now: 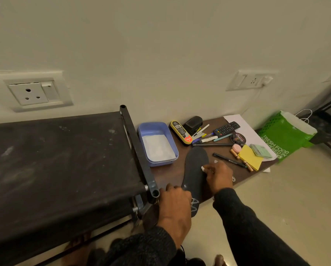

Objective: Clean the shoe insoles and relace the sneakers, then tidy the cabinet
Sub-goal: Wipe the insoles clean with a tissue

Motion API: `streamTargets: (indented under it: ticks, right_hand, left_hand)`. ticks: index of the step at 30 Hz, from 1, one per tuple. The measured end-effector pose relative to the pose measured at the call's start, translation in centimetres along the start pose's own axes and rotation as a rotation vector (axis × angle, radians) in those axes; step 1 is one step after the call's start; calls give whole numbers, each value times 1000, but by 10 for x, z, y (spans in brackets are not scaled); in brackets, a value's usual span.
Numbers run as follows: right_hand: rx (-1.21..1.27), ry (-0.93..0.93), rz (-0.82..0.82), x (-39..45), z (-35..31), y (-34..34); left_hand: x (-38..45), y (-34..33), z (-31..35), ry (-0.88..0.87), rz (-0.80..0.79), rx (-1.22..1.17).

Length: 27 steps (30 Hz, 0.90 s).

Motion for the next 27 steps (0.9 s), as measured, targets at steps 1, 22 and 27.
streamTargets:
  ticks: [1, 22, 27]
  right_hand:
    - [-10, -9, 7, 4, -3, 0]
    - [-119, 180, -46, -48, -32, -35]
    - [-92, 275, -142, -100, -29, -21]
  left_hand:
    - [0, 1, 0, 2, -4, -7]
    - [1, -1, -8, 53, 5, -233]
    - [-2, -8, -10, 109, 45, -385]
Point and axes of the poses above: each hand's wrist, its own x-axis towards the middle knuckle, its own y-axis out of the back of the hand, z = x × y, the point moved 2 cm from there along x, towards the middle knuckle, and after that the axes turned 14 degrees about x, right-handed, at the moved point
